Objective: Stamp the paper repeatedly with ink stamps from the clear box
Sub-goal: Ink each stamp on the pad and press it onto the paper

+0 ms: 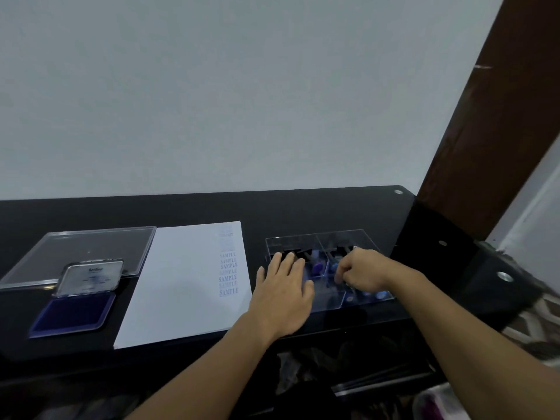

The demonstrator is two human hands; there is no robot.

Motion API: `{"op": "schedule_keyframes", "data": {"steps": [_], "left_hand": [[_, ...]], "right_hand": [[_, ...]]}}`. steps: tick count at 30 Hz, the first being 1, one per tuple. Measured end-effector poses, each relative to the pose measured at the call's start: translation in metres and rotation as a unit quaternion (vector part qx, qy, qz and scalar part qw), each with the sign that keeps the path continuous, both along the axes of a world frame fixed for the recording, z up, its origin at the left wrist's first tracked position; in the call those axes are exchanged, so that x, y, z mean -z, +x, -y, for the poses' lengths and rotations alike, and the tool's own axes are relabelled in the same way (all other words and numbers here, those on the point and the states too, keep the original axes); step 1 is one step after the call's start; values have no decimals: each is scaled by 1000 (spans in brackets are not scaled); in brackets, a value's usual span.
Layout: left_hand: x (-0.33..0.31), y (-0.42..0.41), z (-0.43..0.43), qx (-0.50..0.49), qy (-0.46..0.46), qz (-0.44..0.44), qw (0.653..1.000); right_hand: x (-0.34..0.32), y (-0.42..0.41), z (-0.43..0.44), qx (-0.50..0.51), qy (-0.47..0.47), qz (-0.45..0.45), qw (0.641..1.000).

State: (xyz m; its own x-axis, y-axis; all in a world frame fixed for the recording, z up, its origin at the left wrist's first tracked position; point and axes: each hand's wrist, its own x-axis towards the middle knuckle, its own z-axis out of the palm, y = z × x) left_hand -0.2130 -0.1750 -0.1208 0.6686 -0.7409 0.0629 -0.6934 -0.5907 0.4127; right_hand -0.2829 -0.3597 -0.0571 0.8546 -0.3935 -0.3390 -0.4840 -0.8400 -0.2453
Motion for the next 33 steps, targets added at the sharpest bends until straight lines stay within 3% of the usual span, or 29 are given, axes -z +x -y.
{"op": "schedule_keyframes", "data": {"steps": [5, 8, 18, 33], "left_hand": [[1, 2, -1, 1, 2, 3, 1000], [2, 2, -1, 1, 0, 4, 1000], [-17, 3, -14, 19, -49, -22, 998], [-53, 29, -140, -85, -43, 2, 995]], "right_hand": [[-4, 3, -13, -56, -63, -88, 993], [-3, 3, -14, -60, -68, -93, 992], [-15, -11, -5, 48, 20, 88, 995], [-63, 6, -93, -26, 8, 216, 976]]}}
